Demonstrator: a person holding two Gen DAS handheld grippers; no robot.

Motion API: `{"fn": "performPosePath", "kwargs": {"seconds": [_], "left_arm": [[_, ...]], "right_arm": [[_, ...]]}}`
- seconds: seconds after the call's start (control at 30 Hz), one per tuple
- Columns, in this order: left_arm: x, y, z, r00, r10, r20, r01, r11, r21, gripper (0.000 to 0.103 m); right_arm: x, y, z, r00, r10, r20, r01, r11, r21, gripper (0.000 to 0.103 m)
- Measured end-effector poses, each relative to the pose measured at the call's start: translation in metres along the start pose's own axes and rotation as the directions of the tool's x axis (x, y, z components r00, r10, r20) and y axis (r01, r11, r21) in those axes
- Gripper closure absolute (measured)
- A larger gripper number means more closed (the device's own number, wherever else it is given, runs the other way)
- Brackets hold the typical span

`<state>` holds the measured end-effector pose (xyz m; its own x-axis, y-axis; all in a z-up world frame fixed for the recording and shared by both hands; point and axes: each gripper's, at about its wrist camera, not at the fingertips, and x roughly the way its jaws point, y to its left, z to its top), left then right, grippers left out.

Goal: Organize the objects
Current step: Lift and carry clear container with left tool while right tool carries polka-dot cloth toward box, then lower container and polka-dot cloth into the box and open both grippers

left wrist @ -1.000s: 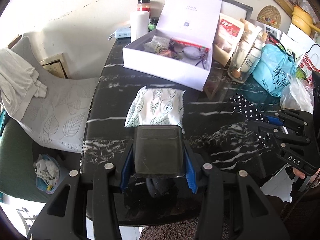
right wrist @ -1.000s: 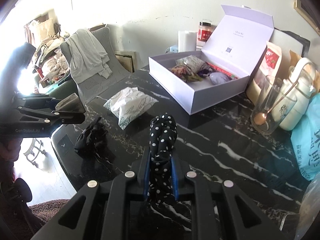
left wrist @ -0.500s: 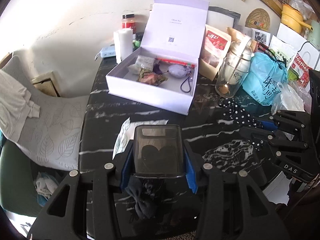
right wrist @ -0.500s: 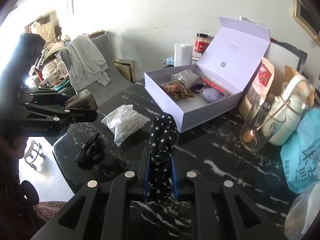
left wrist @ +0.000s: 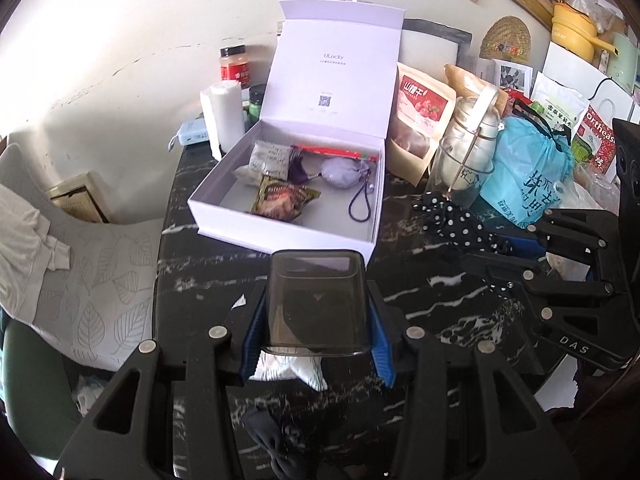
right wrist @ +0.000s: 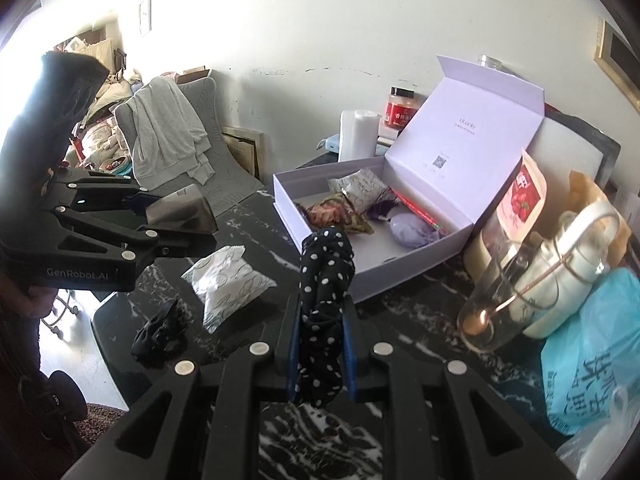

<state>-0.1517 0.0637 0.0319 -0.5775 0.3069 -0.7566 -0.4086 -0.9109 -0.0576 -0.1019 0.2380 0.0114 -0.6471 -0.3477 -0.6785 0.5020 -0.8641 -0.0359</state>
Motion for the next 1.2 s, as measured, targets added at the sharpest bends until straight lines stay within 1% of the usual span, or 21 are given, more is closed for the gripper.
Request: {"fn": "performPosePath", "kwargs": {"seconds": [0.37, 0.87, 1.2], "left_arm": [[0.039, 0.005, 0.043, 1.0, -0.026, -0.015, 0.026, 0.999, 0.022, 0.06], [0.112, 0.028, 0.098, 0.998, -0.042, -0.053, 0.044, 0.999, 0.032, 0.06], [0.151, 0.044, 0.125, 0.998, -0.038, -0.057, 0.041, 0.998, 0.051, 0.06]], "right_arm": [[0.024, -0.025, 0.026, 1.0, -0.017, -0.004, 0.017, 1.0, 0.009, 0.086], [0.082, -0.061, 0.06, 0.999, -0.018, -0.029, 0.018, 1.0, 0.022, 0.086], [0.116, -0.08, 0.081, 0.999, -0.031, -0.038, 0.032, 0.999, 0.012, 0.086]]}}
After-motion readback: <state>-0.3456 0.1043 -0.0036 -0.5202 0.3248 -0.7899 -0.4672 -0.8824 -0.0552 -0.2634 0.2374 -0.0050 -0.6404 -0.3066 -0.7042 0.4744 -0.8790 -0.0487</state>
